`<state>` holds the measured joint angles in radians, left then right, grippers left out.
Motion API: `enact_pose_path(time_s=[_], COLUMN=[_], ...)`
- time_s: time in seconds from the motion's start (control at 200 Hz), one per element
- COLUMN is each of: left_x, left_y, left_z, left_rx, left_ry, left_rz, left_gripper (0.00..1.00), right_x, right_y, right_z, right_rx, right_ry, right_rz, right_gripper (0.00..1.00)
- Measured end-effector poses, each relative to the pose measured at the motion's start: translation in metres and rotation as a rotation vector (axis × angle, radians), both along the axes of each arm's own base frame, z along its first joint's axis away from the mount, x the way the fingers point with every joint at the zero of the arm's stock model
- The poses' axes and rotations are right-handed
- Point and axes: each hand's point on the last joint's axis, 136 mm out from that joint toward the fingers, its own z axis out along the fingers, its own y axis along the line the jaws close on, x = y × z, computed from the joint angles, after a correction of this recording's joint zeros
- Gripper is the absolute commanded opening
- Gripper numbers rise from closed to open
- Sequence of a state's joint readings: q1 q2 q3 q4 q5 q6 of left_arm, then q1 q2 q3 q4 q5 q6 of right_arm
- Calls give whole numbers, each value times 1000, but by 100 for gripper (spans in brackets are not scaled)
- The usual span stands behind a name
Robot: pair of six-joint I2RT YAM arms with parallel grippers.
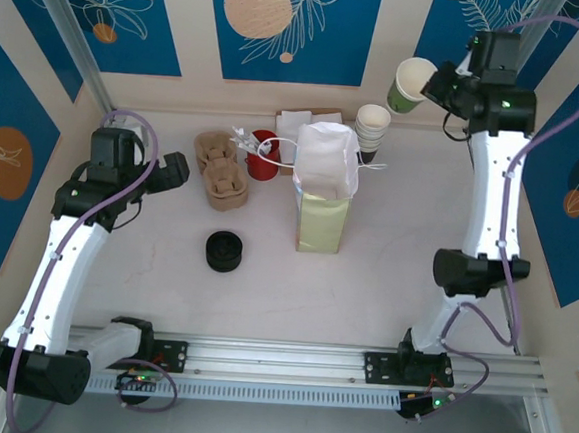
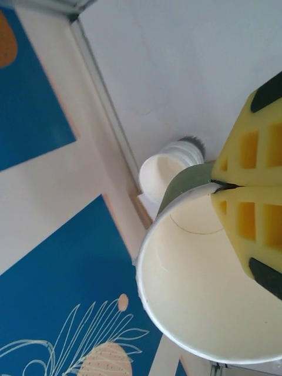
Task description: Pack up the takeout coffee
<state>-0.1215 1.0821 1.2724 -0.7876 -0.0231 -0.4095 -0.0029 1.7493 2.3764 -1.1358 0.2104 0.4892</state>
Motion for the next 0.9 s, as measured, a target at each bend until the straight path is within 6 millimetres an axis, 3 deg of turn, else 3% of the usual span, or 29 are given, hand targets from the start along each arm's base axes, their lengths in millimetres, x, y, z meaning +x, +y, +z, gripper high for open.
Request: enact_pose_path(time_s=[0.25,0.45,0.65,0.79,0.9], left_x=[-5,-7,-12,-14,-16], left_y=[-17,-29,-41,-41,-41], left_z=[1,2,-10,-14,-22], left_rx=[-27,-38,-39,-31,-29], left_ry=[-21,-39,-10,9,29], left_rz=[-74,-123,-166,-173,-173], left_gripper=[100,100,100,100,100], right_x=[-98,-164,-199,-212,-219], right_y=[-25,-16,6,39,66], right_z=[-54,-100,-157,-193,-208], right_rx=[19,43,84,77,54], right_ry=[150,213,305,385,394], right_rz=[-96,-98,-31,112,225], right_gripper=[0,0,0,0,0])
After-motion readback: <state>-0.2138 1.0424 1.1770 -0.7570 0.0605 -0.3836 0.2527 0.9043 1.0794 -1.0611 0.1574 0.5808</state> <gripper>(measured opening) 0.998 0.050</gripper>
